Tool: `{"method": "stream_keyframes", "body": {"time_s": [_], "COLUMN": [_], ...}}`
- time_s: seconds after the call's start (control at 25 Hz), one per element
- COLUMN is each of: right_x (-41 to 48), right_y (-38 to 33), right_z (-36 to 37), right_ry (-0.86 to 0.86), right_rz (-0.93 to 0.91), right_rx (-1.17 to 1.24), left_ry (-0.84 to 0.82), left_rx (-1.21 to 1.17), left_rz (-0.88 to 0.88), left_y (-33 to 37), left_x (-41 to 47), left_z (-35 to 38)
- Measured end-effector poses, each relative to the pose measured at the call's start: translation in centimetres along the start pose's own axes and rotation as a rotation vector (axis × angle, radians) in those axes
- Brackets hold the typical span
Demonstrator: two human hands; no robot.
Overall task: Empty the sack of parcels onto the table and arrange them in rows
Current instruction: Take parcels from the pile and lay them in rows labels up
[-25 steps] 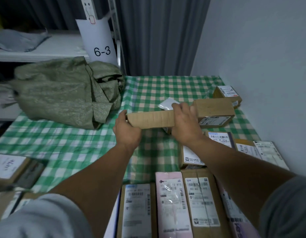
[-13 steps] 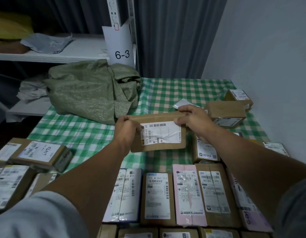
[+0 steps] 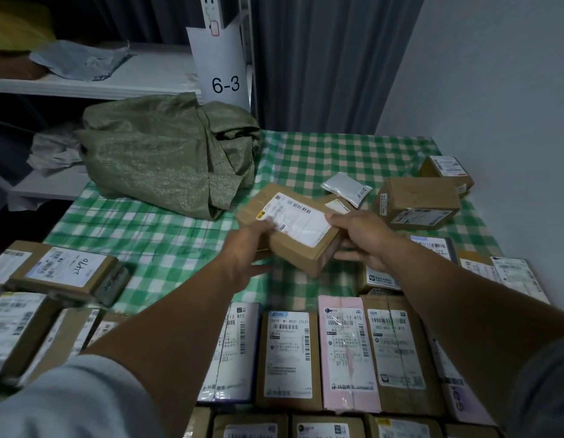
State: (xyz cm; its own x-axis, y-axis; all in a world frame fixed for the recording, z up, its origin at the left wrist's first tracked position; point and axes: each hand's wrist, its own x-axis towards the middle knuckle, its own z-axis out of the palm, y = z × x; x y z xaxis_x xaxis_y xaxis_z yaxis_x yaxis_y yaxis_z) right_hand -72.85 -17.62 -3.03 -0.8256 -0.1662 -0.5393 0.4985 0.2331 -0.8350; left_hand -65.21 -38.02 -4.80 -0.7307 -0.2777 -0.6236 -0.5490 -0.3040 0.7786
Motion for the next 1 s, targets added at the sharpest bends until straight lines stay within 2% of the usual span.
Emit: {"method": "stream_keyframes", "body": {"time_s": [0.08, 0.16, 0.24, 0.32, 0.4, 0.56, 0.76, 1.0], "right_x": [0.1, 0.4, 1.0, 2.1, 2.8, 3.2, 3.3, 3.8], "right_y": [1.1, 1.8, 2.0, 2.3, 3.0, 4.6, 5.8, 5.5], "right_z": [0.2, -0.2, -1.3, -3.2, -5.2, -6.4, -2.5, -0.7], "right_ry": [-0.050, -0.048, 0.049, 0.190, 0.242, 0.201, 0.043, 0.035], "right_rz": [0.059, 0.060, 0.014, -0.013, -0.018, -0.039, -0.062, -0.071], "right_rx": [-0.100, -0.251, -0.374, -0.366, -0.371, -0.335, -0.416, -0.507], "left_ry": [-0.078, -0.049, 0.011, 0.068, 0.094, 0.147, 0.234, 0.224], "left_rx": [0.002, -0.022, -0.008, 0.041, 0.114, 0.239, 0.410, 0.655], "left_rz": [-0.006, 0.017, 0.044, 0.063, 0.078, 0.104, 0.128, 0.040], "left_y": [-1.1, -2.1, -2.8, -3.6, -4.2, -4.9, -5.7, -6.1], "left_x": [0.0, 1.0, 2.0, 3.0, 3.5, 4.6, 5.5, 5.9], "left_z": [1.3, 2.1, 2.6, 3.3, 4.1, 4.5, 3.1, 2.7]}}
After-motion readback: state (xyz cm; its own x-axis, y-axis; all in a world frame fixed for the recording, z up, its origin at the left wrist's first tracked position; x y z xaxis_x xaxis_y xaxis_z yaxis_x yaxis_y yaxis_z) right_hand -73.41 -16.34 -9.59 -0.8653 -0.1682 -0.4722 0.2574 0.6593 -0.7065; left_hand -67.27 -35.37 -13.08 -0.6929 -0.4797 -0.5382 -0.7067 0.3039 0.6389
